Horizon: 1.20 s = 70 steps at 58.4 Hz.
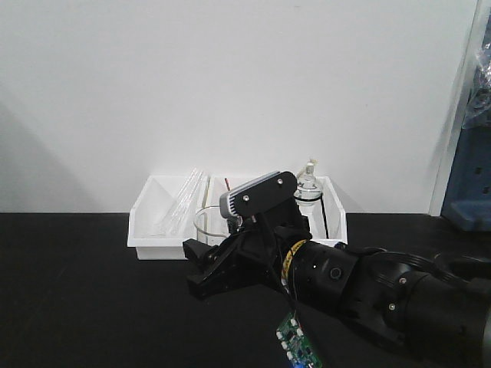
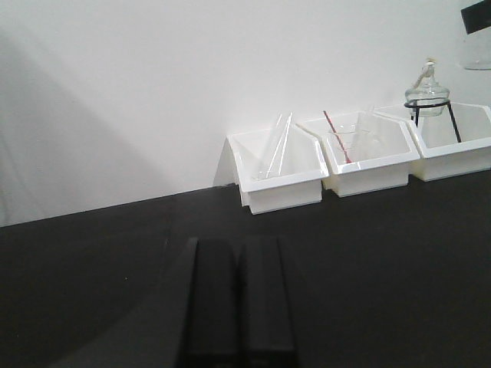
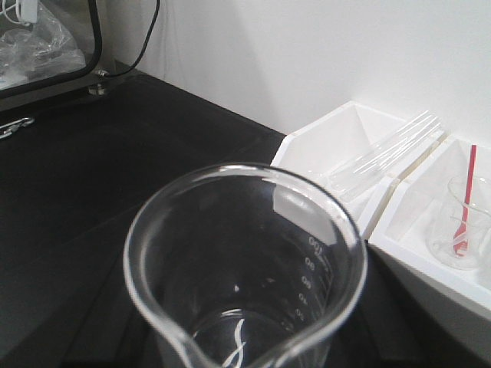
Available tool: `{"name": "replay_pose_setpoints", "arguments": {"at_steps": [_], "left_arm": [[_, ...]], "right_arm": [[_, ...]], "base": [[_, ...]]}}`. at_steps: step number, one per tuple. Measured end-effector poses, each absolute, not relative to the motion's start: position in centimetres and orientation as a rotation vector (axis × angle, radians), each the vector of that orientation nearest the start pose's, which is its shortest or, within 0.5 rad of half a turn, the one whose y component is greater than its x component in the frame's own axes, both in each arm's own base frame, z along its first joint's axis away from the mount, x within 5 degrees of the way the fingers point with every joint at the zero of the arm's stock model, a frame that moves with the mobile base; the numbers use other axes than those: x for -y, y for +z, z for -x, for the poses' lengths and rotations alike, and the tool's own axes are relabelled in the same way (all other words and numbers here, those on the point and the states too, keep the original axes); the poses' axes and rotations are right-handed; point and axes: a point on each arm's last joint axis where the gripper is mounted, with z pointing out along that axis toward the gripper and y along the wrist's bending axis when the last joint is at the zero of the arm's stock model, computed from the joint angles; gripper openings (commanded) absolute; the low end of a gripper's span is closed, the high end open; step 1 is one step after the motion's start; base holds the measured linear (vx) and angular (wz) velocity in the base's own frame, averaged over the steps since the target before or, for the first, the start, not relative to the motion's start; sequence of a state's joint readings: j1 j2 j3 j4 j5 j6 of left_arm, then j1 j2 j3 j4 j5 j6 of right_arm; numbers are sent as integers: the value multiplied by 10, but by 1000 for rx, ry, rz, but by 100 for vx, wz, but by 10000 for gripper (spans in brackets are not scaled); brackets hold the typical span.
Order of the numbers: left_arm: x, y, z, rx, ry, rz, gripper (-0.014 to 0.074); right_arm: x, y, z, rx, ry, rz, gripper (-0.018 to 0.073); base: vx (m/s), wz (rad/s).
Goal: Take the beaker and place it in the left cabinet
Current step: 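Close the right gripper on the beaker and lift it off the bench, then hold the beaker in the right gripper while the base turns away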
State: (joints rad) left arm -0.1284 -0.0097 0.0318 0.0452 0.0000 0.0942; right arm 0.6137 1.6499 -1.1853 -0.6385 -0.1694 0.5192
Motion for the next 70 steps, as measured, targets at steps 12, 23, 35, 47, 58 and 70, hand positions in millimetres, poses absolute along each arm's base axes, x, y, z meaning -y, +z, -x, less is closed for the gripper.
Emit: {"name": "replay_pose_setpoints", "arguments": {"at_steps": [12,23,35,47,58,70], "left_arm": [[7,203,-56,-1492,9,-201,1],[7,203,-56,-1492,9,-201,1],[7,203,-56,-1492,9,-201,1],[7,203,-56,-1492,9,-201,1],[7,203,-56,-1492,9,-201,1],[7,203,-56,-1492,9,-201,1]], "right_arm": [[-232,308,-314,-1690,443,718,-1],[-232,308,-314,-1690,443,718,-1],[-232,307,-314,-1692,442,717,-1],[-232,307,-314,-1693,441,717,-1],[-232,307,-314,-1694,440,717,-1],[-232,307,-314,-1694,440,717,-1]], "base": [[-4,0],[-9,1],[-12,16],[-12,44],[-14,55],[-14,58]]}}
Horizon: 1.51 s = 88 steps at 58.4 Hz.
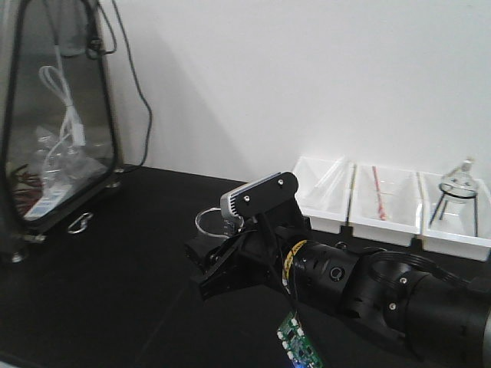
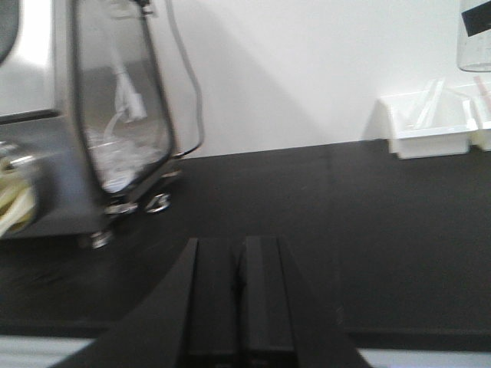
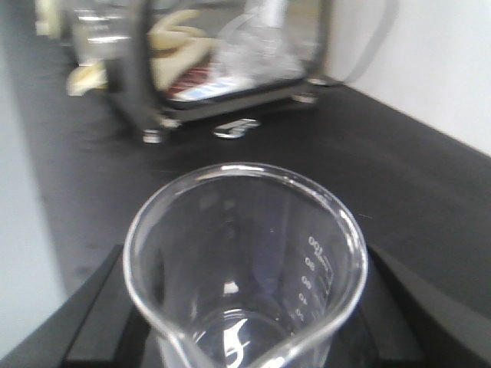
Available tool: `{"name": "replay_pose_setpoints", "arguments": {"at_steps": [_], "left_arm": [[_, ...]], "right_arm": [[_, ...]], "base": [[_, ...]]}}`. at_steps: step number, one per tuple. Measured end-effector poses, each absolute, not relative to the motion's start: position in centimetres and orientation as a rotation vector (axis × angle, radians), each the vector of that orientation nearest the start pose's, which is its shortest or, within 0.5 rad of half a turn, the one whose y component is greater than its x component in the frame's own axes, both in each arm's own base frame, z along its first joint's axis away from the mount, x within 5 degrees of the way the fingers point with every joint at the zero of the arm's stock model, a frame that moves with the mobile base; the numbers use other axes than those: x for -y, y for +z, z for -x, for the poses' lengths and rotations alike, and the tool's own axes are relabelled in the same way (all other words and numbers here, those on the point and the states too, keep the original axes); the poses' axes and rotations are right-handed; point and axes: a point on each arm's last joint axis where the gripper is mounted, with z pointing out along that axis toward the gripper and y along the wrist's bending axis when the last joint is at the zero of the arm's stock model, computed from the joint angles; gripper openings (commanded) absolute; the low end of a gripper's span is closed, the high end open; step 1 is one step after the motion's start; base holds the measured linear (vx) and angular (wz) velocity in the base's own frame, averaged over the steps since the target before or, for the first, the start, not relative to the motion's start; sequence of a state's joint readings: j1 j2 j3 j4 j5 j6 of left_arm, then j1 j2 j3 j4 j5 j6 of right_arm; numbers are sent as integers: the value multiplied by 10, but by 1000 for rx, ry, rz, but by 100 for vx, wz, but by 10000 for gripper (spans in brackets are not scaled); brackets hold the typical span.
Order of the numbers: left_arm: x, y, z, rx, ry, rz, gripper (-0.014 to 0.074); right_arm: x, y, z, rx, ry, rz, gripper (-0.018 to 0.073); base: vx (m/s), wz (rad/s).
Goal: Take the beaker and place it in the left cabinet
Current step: 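Hold the beaker in the right gripper while the base turns away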
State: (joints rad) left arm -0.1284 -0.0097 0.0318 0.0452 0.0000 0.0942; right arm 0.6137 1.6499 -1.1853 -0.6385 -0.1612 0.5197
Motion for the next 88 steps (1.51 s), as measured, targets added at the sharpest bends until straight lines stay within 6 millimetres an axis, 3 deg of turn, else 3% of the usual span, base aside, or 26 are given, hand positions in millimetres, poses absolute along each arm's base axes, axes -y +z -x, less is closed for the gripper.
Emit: {"name": "replay_pose_setpoints", "arguments": {"at_steps": [46,88], "left_arm": [[7,203,-56,-1492,9,-201,1],[7,203,-56,-1492,9,-201,1]], "right_arm": [[-231,307,-314,-1695,439,717,-1],[-231,307,-314,-1695,439,717,-1]], "base": [[-6,76],[14,64]]}}
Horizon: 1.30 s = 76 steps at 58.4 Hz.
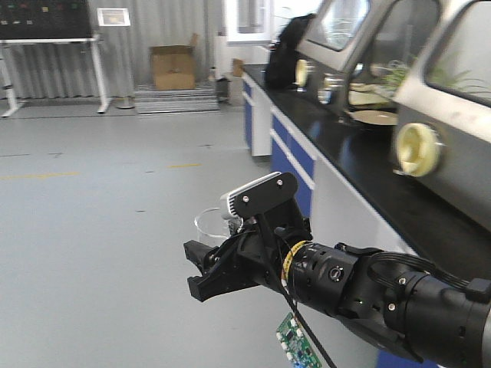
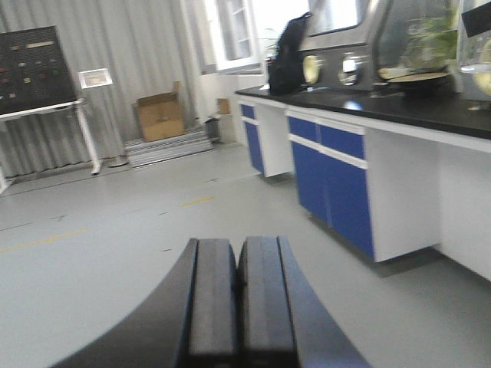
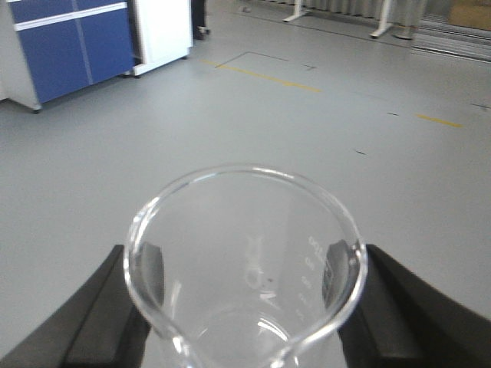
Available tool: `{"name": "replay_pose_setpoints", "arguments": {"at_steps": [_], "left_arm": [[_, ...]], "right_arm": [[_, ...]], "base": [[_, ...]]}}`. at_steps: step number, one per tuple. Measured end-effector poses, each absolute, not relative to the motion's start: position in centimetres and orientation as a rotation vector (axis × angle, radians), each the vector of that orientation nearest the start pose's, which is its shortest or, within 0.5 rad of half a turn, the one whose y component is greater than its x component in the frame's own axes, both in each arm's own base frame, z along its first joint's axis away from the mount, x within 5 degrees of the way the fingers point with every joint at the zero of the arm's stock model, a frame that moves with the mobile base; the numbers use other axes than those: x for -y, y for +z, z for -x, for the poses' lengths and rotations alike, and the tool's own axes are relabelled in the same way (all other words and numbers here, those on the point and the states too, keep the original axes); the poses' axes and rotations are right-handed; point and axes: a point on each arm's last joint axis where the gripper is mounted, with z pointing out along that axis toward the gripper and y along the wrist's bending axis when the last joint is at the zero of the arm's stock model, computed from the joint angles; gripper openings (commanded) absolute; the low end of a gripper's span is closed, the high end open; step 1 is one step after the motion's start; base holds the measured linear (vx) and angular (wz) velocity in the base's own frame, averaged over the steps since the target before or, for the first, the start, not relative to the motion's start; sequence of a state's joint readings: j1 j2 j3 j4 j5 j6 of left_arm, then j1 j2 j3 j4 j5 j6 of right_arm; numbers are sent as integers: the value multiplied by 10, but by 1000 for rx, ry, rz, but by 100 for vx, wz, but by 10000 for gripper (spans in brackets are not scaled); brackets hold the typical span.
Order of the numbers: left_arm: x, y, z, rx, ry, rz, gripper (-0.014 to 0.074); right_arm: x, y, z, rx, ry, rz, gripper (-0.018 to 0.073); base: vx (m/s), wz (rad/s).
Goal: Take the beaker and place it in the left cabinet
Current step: 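Hold the beaker in the right gripper while the base turns away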
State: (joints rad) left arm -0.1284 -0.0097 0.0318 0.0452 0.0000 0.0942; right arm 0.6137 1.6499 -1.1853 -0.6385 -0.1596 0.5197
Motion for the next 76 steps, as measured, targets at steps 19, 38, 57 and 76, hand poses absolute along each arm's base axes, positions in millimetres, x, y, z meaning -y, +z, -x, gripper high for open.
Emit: {"name": "replay_pose_setpoints", "arguments": {"at_steps": [19,38,57,76], "left_arm": [[7,203,-56,-1492,9,-201,1],[7,203,-56,-1492,9,-201,1],[7,203,-56,-1492,9,-201,1],[7,203,-56,-1492,9,-201,1]], "right_arm": [[-231,307,-314,-1695,439,717,-1],[-231,307,-314,-1695,439,717,-1],[-231,307,-314,-1695,439,717,-1],[-231,307,-314,-1695,439,717,-1]], "base": [[27,38],[38,14],[49,8],[58,7]]}}
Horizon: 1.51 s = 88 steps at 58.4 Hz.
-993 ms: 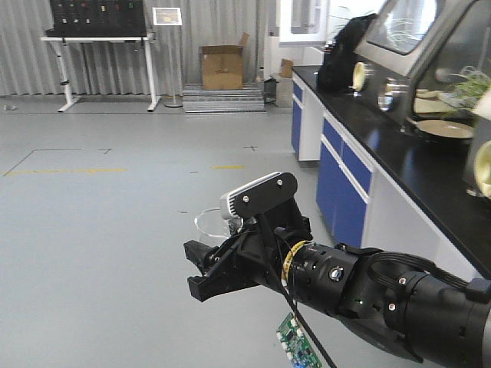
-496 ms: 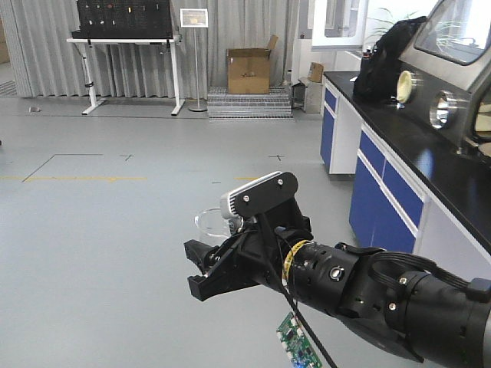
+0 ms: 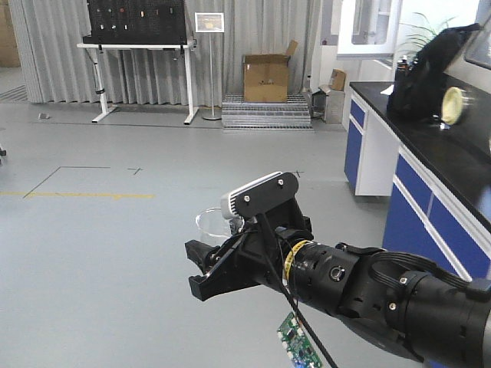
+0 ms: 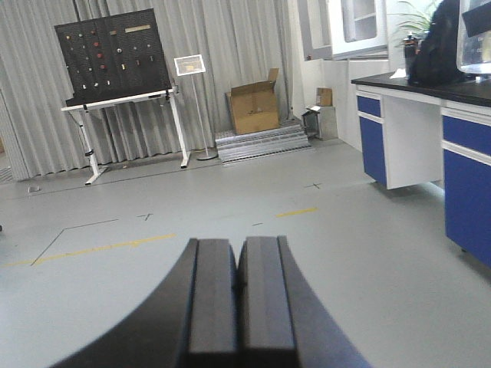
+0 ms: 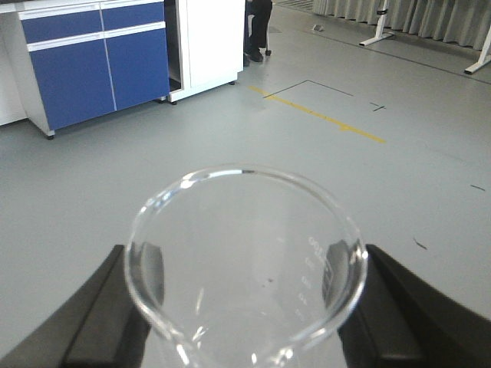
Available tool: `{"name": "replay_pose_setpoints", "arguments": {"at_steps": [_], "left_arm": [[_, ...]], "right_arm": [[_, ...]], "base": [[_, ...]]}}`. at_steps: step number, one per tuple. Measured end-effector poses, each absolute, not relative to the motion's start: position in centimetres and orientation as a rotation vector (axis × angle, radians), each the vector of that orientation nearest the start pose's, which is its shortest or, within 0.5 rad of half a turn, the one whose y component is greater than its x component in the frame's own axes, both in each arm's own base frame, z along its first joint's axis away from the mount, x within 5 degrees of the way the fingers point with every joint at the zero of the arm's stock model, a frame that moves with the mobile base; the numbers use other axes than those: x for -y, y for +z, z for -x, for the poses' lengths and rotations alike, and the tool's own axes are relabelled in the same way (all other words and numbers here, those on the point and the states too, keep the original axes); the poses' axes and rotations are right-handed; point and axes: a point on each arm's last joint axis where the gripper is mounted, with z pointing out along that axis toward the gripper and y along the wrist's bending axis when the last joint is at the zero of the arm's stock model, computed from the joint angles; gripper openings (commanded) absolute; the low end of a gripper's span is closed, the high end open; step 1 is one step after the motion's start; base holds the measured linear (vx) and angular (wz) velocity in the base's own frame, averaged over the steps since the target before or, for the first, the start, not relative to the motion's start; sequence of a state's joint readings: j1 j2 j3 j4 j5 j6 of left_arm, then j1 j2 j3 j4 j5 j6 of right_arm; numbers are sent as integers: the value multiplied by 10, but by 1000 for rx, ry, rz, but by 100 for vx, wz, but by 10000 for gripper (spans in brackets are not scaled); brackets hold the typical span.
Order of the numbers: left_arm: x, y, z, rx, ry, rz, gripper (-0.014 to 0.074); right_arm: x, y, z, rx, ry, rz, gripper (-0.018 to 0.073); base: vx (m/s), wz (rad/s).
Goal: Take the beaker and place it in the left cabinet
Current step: 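Hold the beaker in the right gripper while the base turns away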
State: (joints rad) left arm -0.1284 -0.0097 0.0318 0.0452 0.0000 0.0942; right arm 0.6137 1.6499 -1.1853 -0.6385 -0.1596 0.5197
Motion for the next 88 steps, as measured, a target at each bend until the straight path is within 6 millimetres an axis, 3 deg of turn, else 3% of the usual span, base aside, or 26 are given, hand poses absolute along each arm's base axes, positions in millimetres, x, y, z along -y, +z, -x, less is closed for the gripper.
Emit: {"name": "replay_pose_setpoints", "arguments": {"at_steps": [88], "left_arm": [[7,203,-56,-1492,9,-201,1]], "right_arm": [[-231,307,-314,-1696,439,717,-1]], "base": [[67,0]]}}
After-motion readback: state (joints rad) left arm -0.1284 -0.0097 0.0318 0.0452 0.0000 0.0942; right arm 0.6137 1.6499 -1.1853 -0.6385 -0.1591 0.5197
